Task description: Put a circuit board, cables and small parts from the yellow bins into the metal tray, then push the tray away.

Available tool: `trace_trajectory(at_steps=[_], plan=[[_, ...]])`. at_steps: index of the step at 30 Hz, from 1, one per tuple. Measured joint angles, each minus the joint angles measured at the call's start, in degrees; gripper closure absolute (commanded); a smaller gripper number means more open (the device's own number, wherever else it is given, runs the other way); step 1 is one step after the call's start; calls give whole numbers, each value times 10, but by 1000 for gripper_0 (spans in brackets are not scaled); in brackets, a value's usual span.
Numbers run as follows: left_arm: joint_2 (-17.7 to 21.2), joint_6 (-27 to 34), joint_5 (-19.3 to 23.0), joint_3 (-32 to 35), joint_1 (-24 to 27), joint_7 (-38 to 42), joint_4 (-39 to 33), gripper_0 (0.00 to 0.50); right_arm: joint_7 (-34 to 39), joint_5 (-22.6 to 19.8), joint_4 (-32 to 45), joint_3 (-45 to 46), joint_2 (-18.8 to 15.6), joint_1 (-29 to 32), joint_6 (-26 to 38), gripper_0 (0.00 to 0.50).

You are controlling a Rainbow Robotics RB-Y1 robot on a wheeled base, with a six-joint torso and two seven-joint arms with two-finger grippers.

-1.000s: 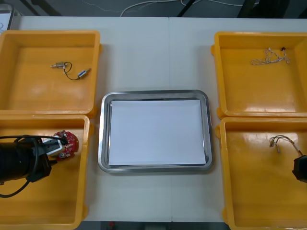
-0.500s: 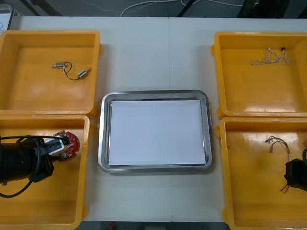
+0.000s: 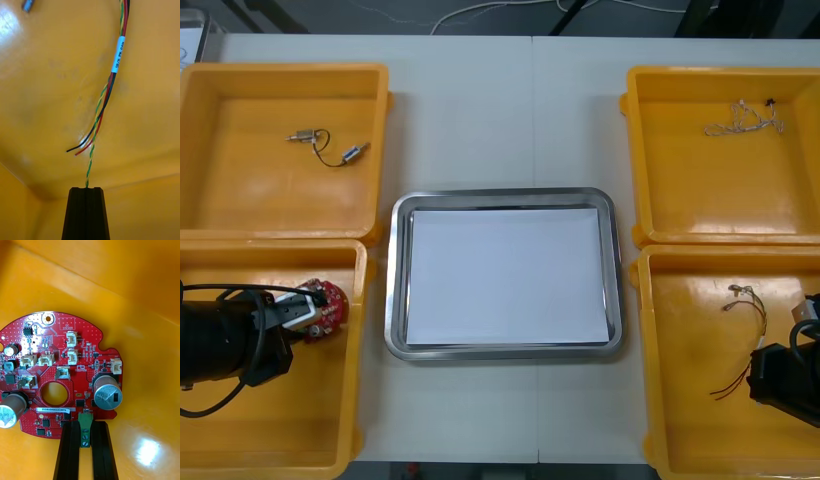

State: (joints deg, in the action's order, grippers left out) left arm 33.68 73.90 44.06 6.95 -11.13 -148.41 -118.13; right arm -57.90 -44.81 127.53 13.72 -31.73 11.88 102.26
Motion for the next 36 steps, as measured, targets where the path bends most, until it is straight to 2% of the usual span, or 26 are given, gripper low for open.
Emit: trace_trajectory(at_steps=[7,15,20,23,24,25,26,27,28,29,36], plan=[[2,6,14,4,0,0,-14,500,0,0,20,0,12,33,-10,500],[16,95,30,51,-1,0,-83,500,0,0,39,0,13,73,-46,500],[36,120,36,77,-9,9,-122,500,0,0,47,-1,13,81,-47,499],[47,142,40,87,-12,43,-143,500,0,0,47,-1,13,81,-47,408],[50,152,42,90,-12,59,-151,500,0,1,47,-1,13,81,-47,340],[53,165,43,94,-13,79,-160,500,0,1,47,-1,13,81,-47,197],[55,176,43,97,-13,102,-170,500,0,2,47,-1,14,81,-47,99],[57,186,43,100,-13,128,-181,500,0,4,47,-1,14,81,-47,48],[59,197,43,102,-13,159,-191,500,0,6,47,-1,14,81,-47,48],[60,204,43,103,-13,189,-201,500,0,8,47,-1,14,81,-47,0],[62,248,36,97,-12,394,-261,500,0,22,47,-1,14,61,-24,0]])
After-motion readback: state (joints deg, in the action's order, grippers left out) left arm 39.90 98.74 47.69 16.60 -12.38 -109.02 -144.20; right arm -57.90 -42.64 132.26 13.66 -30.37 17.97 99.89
